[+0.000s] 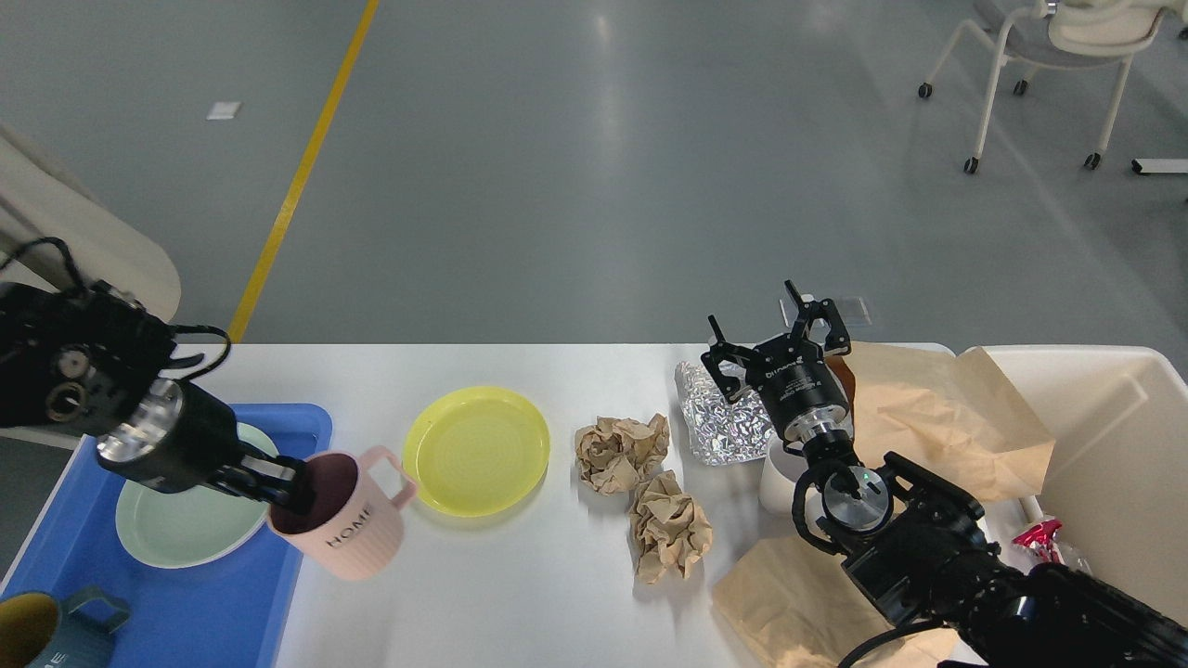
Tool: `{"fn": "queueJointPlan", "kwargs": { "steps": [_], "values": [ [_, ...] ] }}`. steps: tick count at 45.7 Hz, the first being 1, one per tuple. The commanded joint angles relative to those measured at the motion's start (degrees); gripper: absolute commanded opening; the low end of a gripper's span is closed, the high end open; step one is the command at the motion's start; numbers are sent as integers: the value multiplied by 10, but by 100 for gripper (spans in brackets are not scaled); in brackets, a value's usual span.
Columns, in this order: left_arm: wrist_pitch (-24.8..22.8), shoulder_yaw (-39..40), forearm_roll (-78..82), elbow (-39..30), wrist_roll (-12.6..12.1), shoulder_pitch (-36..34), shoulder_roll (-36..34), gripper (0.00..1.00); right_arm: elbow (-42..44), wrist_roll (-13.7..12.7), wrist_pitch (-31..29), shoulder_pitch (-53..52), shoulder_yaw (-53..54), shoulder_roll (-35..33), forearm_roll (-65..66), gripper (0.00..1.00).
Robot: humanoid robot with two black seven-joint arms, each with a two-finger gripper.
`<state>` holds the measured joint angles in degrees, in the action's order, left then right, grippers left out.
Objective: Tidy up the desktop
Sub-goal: 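Set the pink mug into the blue tray and open the left gripper, then raise the left gripper up from the tray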
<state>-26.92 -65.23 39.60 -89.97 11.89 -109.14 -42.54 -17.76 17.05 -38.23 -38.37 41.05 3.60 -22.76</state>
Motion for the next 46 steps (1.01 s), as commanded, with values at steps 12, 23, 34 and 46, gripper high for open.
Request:
{"fn": "queueJointPlan", "kwargs": {
  "steps": [12, 23, 34, 46],
  "values": [
    [-58, 4, 193, 15, 0, 28, -177, 0, 0, 0, -1, 0, 0, 0, 0, 100],
    [100, 18, 218, 82, 0, 193, -149, 0, 0, 0, -1, 0, 0, 0, 0, 100],
    [150, 20, 223, 115, -1, 262, -142, 0, 0, 0, -1, 0, 0, 0, 0, 100],
    [172, 23, 222, 139, 6, 296, -124, 17, -1, 0, -1, 0, 0, 0, 0, 100]
  ]
}}
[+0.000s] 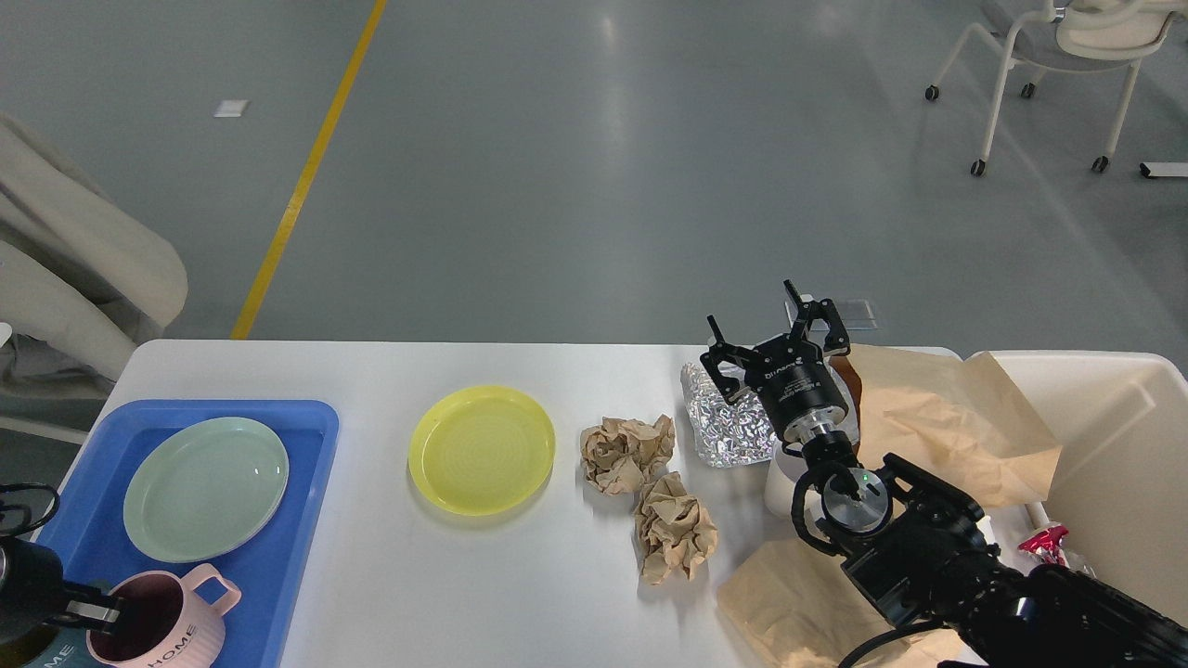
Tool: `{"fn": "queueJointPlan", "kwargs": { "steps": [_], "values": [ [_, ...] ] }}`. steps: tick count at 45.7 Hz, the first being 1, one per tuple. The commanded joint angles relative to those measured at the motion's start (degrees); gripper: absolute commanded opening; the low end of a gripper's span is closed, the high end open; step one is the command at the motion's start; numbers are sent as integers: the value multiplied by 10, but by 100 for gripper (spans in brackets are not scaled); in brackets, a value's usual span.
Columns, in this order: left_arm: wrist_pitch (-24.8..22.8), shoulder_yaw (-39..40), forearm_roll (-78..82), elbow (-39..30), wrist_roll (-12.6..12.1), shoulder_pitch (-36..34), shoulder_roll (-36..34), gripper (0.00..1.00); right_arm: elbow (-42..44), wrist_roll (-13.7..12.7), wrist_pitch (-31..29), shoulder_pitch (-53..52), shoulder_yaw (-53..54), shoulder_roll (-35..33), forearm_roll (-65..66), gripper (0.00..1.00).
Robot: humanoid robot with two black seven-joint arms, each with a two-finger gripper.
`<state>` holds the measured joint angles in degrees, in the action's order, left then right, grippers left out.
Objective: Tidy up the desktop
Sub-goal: 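Raise the left gripper up from the tray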
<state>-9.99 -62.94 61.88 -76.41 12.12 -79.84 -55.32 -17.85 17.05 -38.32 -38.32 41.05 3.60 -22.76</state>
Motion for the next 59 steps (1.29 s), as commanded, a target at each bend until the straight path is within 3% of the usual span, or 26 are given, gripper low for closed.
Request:
{"fn": "queueJointPlan", "kwargs": {
  "steps": [1, 4, 7, 12, 20, 28, 35, 39, 43, 48, 52, 55, 59],
  "values": [
    [3, 0, -1, 3, 4, 3, 4, 22, 0, 0, 0, 0, 0, 0, 0, 100],
    [3, 3, -2, 3, 10, 3, 4, 39, 0, 0, 0, 0, 0, 0, 0, 100],
    [2, 6, -2, 3, 23, 3, 4, 48, 0, 0, 0, 0, 0, 0, 0, 100],
    [-5, 7, -6, 0, 53, 0, 2, 79, 1, 0, 0, 0, 0, 0, 0, 100],
    [-33, 7, -5, -6, 76, -43, -26, 82, 0, 0, 0, 0, 0, 0, 0, 100],
    [-200, 17, -7, -5, 102, -206, -59, 82, 0, 0, 0, 0, 0, 0, 0, 100],
    [-352, 91, -11, 10, 100, -364, -66, 82, 1, 0, 0, 0, 0, -1, 0, 100],
    [-399, 176, -12, 59, 95, -409, -59, 82, 1, 0, 0, 0, 0, 0, 0, 100],
    [-421, 261, -13, 109, 94, -399, -27, 82, 0, 0, 0, 0, 0, 0, 0, 100],
    [-417, 289, -21, 119, 88, -354, 20, 82, 1, 0, 0, 0, 1, 0, 0, 100],
    [-396, 288, -23, 118, 68, -309, 33, 82, 1, 0, 0, 0, 0, 0, 0, 100],
    [-327, 289, -25, 120, 44, -243, 49, 82, 0, 0, 0, -1, 0, 0, 0, 100],
    [-178, 287, -27, 126, 26, -146, 97, 82, 0, 0, 0, 0, 0, 0, 0, 100]
  ]
}}
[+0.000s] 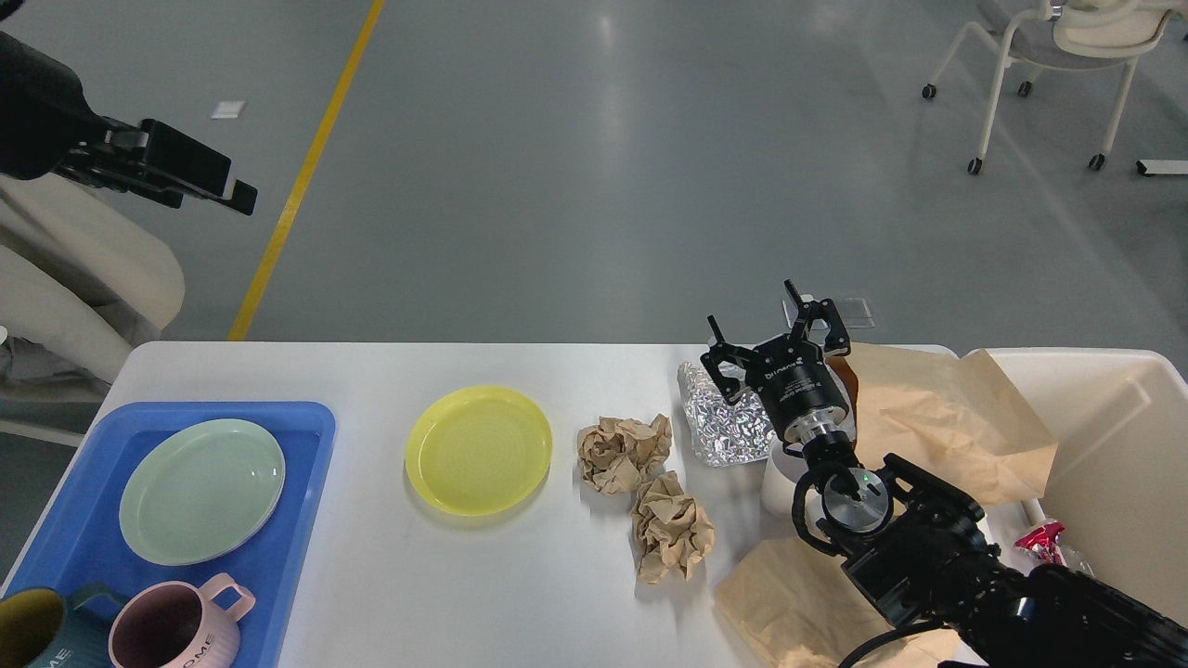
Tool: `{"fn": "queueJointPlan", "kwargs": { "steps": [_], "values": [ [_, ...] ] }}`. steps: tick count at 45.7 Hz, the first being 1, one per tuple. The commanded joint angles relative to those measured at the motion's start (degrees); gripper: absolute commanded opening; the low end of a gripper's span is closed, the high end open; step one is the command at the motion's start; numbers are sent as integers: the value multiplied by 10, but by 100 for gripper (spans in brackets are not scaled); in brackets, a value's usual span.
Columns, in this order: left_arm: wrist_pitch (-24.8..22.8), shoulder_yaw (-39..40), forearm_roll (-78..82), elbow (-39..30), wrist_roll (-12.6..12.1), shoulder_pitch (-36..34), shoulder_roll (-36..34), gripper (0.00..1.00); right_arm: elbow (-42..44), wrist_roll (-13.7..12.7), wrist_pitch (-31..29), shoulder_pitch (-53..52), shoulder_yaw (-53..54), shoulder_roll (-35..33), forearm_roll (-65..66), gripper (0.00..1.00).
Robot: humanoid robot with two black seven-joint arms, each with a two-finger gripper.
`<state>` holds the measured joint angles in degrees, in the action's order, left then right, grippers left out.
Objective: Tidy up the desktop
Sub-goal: 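Raise the left gripper up from the tray, then lower the left gripper and grip the yellow plate's edge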
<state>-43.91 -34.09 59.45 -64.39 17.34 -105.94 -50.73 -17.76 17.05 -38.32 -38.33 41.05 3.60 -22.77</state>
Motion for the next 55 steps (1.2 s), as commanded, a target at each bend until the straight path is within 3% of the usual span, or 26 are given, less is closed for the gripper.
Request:
{"fn": "queueJointPlan", "kwargs": {
  "steps": [1, 3, 11, 17, 23, 33, 41, 55],
  "values": [
    [190, -3, -3, 8, -33, 136, 66, 82, -1, 0, 0, 0, 0, 0, 0, 100],
    [228, -13, -3, 8, -50, 163, 87, 82, -1, 0, 0, 0, 0, 0, 0, 100],
    [254, -32, -33, 16, -114, 229, 157, 82, 0, 0, 0, 0, 0, 0, 0, 100],
    [269, -34, -81, 54, -133, 255, 225, 81, 0, 0, 0, -1, 0, 0, 0, 100],
    [270, -41, -94, 56, -156, 275, 230, 81, -1, 0, 0, -1, 0, 0, 0, 100],
    [277, -42, -172, 73, -178, 308, 230, 78, -1, 0, 0, 0, 0, -1, 0, 100],
    [311, -36, -217, 109, -184, 345, 237, 77, -1, 0, 0, 0, 0, 0, 0, 100],
    [420, -36, -333, 98, -204, 383, 266, 76, -1, 0, 0, 0, 0, 0, 0, 100]
  ]
}}
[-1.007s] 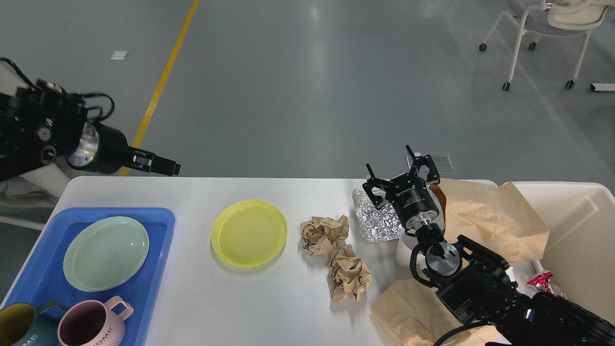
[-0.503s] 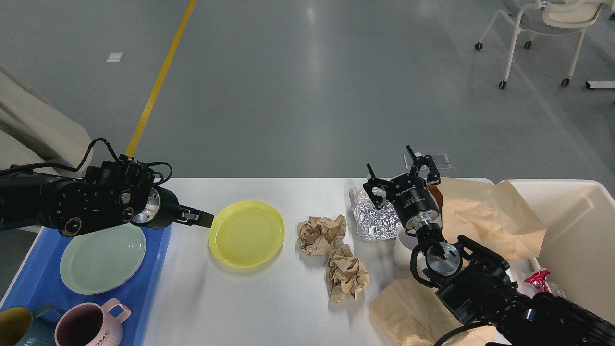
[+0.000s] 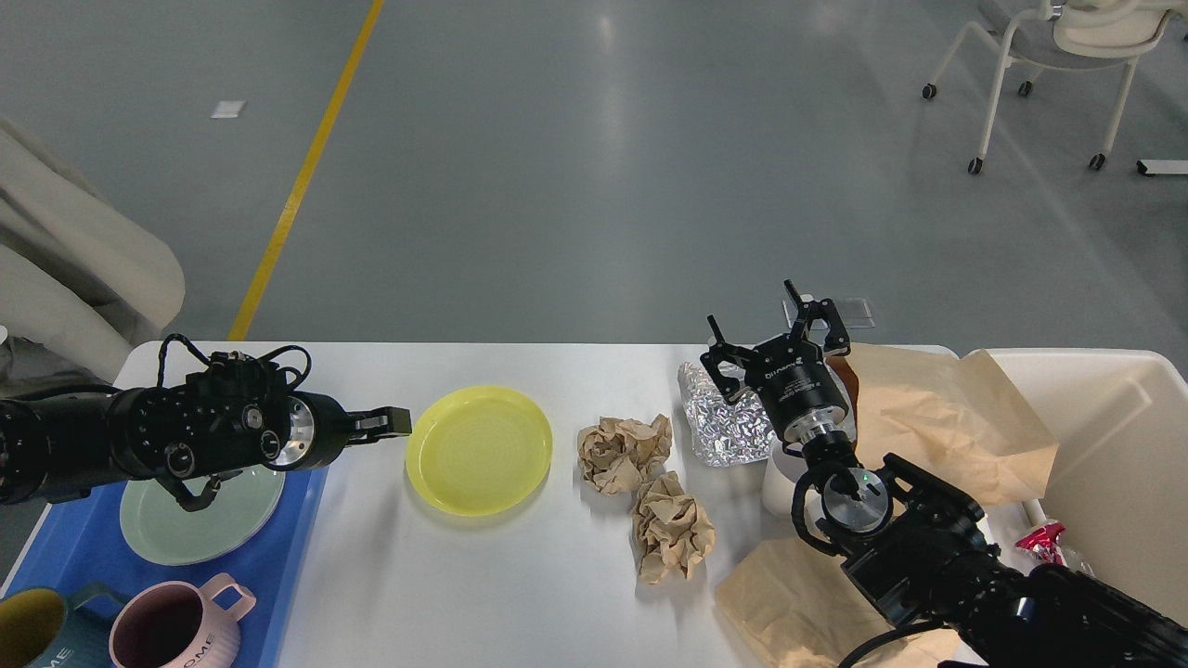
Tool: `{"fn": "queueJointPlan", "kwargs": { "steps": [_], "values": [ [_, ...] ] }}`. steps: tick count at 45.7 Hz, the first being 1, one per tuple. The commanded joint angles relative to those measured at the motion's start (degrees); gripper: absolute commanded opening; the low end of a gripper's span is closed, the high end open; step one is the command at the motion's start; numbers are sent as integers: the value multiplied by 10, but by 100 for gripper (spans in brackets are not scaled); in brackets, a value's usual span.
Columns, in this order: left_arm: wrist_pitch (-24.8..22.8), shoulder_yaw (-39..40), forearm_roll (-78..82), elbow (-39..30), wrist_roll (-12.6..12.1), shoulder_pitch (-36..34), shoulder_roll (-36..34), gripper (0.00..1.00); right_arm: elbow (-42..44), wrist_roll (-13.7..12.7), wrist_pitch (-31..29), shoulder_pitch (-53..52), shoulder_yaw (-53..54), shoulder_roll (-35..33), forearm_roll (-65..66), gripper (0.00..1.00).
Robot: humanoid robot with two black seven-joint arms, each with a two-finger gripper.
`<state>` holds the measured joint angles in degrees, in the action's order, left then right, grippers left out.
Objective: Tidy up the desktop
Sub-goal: 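Lower the left gripper and grip the yellow plate's edge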
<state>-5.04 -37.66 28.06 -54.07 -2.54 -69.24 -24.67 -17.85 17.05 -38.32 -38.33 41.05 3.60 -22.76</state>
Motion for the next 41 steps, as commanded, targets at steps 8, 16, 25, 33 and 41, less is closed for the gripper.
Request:
{"fn": "queueJointPlan", "kwargs": {
  "steps": [8, 16, 25, 33, 41],
  "values": [
    [64, 0, -21, -2, -16, 38, 21, 76, 0, 0, 0, 0, 0, 0, 0, 100],
    [92, 5, -26, 5, -31, 59, 44, 72, 0, 0, 0, 0, 0, 0, 0, 100],
    [94, 14, -26, 32, -46, 68, 56, 60, 0, 0, 0, 0, 0, 0, 0, 100],
    [93, 14, -26, 44, -48, 75, 66, 57, 0, 0, 0, 0, 0, 0, 0, 100],
    [94, 14, -23, 62, -58, 82, 83, 49, 0, 0, 0, 0, 0, 0, 0, 100]
  ]
}}
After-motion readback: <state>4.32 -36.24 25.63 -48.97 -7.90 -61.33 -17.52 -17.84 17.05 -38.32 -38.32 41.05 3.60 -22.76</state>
